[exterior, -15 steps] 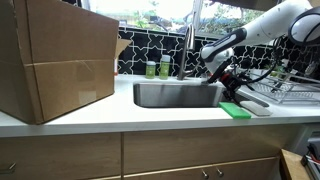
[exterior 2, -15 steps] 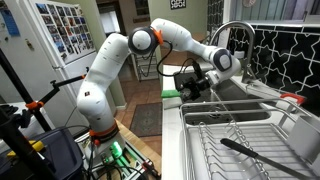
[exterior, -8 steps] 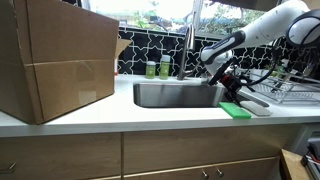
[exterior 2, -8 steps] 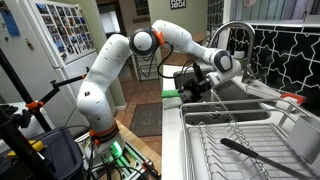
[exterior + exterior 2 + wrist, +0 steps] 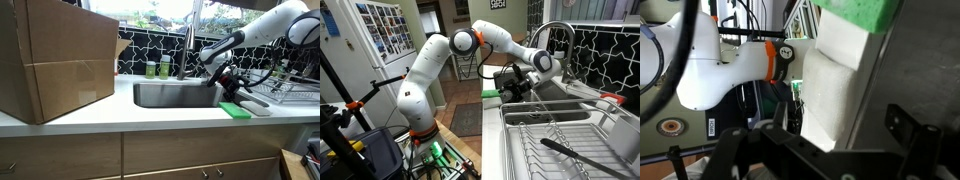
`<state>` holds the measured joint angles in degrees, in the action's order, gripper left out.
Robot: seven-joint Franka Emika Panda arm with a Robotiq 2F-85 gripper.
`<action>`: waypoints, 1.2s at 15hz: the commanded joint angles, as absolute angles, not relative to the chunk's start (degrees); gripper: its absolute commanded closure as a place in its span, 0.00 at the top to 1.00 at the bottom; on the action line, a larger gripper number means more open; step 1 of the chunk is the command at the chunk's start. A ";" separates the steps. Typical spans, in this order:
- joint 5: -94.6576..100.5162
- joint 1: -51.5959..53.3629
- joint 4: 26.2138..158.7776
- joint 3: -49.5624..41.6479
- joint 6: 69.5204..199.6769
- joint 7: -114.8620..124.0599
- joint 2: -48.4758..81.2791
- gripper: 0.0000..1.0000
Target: Put the green sponge on the edge of the sink then put the white sponge in the transparent box
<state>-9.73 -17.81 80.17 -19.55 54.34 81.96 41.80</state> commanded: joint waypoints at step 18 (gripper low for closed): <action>-11.07 -18.83 79.48 -20.24 54.89 79.65 39.86 0.05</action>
